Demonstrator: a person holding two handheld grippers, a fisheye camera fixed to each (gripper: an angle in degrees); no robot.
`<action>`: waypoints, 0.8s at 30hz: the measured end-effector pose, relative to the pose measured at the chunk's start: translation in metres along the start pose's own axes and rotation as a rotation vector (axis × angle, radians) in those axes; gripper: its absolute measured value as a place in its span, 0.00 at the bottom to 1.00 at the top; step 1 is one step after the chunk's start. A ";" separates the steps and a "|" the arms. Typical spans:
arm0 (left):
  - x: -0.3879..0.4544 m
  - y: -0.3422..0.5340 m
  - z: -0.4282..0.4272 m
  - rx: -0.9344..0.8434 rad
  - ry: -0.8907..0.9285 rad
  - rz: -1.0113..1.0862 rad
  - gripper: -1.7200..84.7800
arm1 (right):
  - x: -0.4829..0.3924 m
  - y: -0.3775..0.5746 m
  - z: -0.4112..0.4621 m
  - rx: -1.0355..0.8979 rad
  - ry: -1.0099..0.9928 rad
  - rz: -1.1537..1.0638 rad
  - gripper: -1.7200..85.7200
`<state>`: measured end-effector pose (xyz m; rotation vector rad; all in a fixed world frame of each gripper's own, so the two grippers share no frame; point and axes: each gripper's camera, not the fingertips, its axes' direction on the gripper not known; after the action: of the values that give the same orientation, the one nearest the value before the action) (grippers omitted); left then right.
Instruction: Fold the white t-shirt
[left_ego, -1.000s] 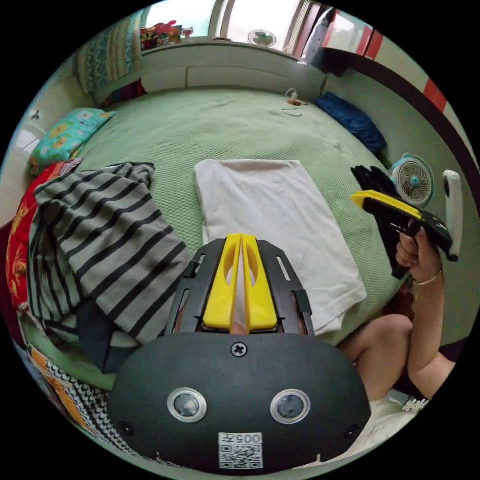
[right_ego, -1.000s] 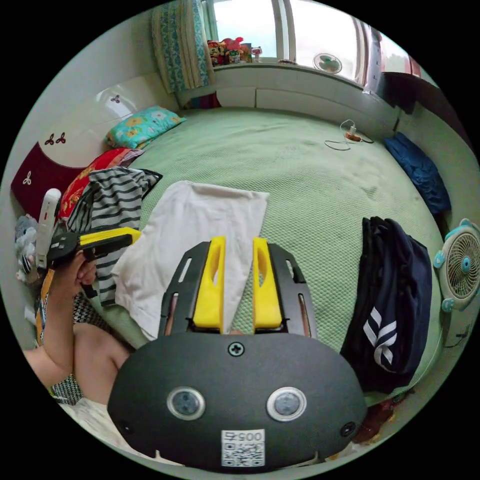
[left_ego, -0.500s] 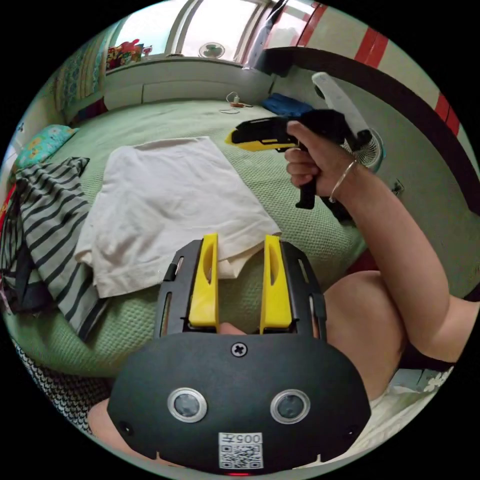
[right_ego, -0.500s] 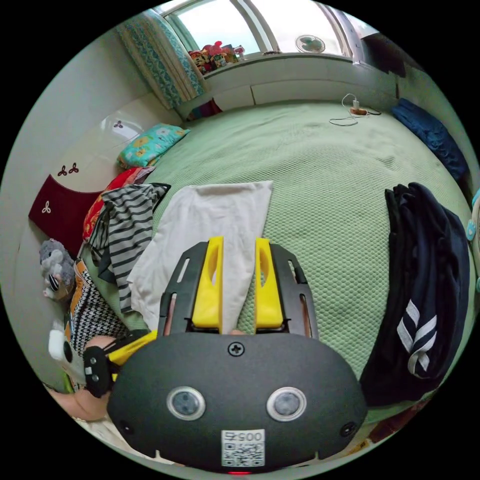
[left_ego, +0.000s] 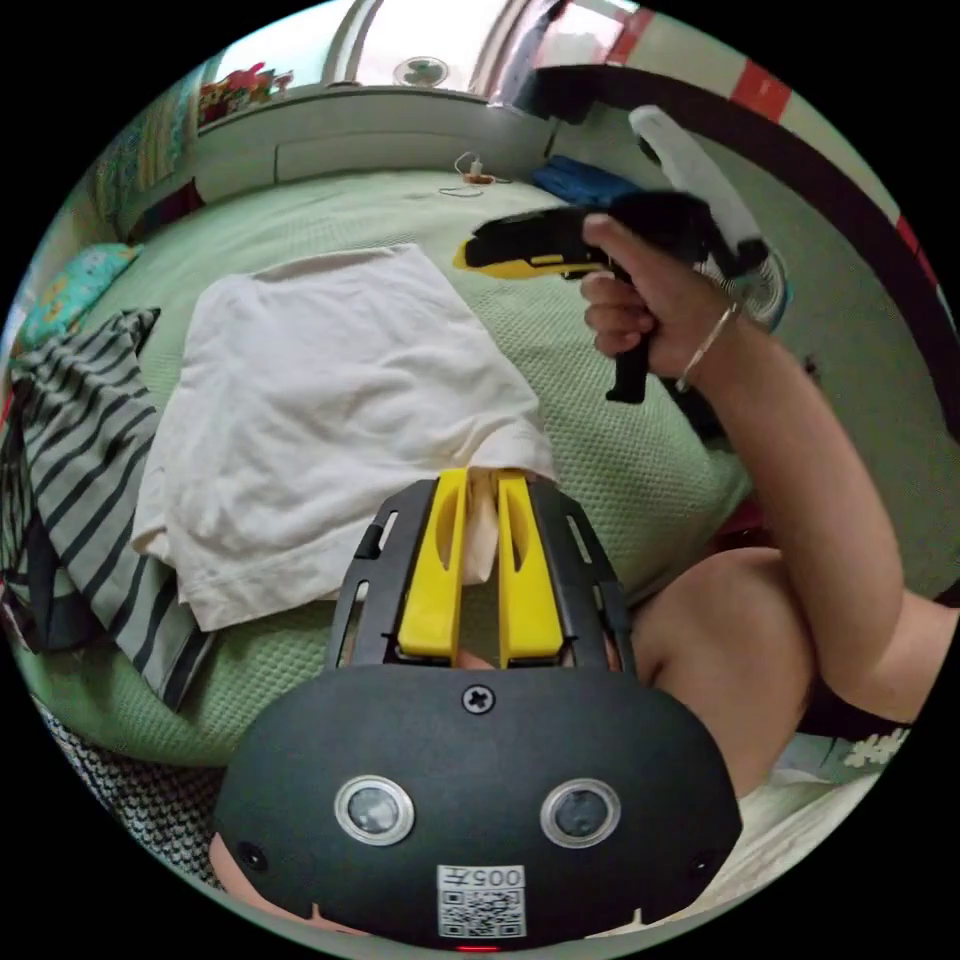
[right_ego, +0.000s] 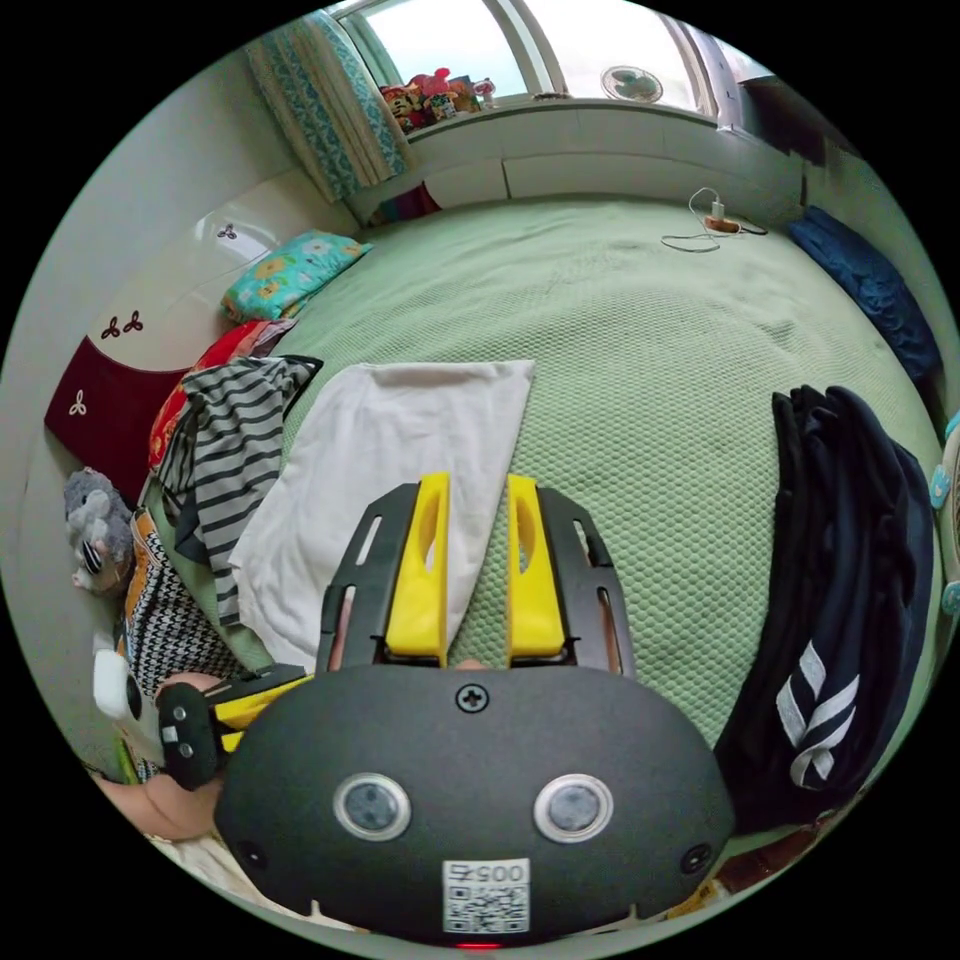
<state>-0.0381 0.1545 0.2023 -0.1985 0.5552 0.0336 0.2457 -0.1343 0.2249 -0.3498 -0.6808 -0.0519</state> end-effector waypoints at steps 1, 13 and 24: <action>-0.001 0.001 -0.004 0.017 0.003 -0.009 0.09 | 0.002 0.002 0.000 -0.006 -0.029 0.000 0.12; -0.004 0.021 -0.033 0.090 0.086 -0.028 0.09 | 0.028 0.006 0.011 -0.094 -0.131 0.124 0.16; 0.031 0.025 -0.021 0.070 0.169 -0.013 0.09 | 0.015 0.032 -0.018 0.106 -0.085 0.134 0.01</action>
<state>-0.0245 0.1745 0.1638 -0.1371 0.7223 -0.0157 0.2736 -0.1088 0.2120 -0.2960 -0.7403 0.1264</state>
